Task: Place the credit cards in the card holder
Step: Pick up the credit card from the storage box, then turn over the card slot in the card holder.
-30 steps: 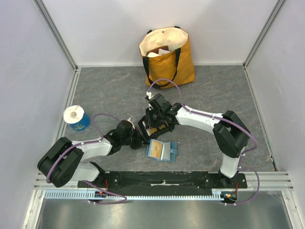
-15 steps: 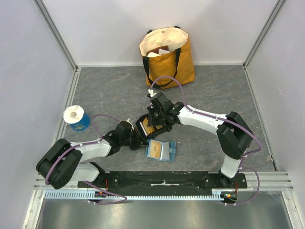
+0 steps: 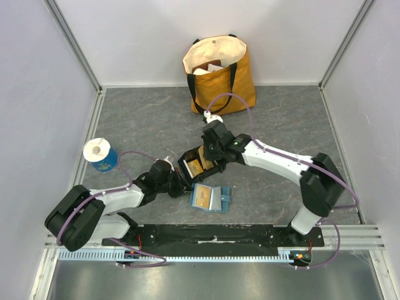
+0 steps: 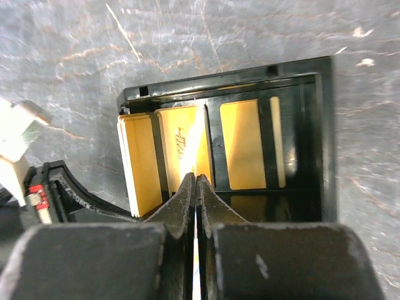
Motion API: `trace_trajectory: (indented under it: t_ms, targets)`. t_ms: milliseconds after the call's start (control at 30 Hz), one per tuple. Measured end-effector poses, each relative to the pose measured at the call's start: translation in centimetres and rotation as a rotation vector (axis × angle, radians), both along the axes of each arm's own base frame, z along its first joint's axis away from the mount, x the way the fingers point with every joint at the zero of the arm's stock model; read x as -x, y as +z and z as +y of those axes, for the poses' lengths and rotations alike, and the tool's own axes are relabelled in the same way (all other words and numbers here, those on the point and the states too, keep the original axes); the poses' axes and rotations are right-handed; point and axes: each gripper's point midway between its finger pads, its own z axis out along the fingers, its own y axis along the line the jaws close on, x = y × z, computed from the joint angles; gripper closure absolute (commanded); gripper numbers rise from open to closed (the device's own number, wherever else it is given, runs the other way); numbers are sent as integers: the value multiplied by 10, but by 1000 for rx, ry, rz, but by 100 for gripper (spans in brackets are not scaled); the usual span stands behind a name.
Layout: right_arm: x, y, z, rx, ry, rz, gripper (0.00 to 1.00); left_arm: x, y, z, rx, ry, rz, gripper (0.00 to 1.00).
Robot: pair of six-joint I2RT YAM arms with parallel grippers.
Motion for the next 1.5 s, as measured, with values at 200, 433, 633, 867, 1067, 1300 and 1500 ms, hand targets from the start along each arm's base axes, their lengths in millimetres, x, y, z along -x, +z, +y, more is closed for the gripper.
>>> trace_trajectory:
  t_ms: [200,433,633,867,1067,1300,1500]
  targets:
    - [12,62,-29,-104,-73,-124,100,7,6,4,21,-2,-23,98]
    - [64,61,-47,-197,-100,-83,100,20,31,12,72,0,-69,98]
    - [116,29,-31,-183,-54,-2,100,26,51,18,106,34,-107,98]
    - [154,30,-5,-226,-83,-38,100,39,34,25,87,88,-46,98]
    - [154,15,0,-220,-190,-49,100,43,22,32,73,137,-4,98]
    - [148,12,-1,-237,-271,-62,100,42,22,32,80,155,-1,98]
    - [151,15,1,-248,-277,-86,100,43,24,33,99,165,-6,98]
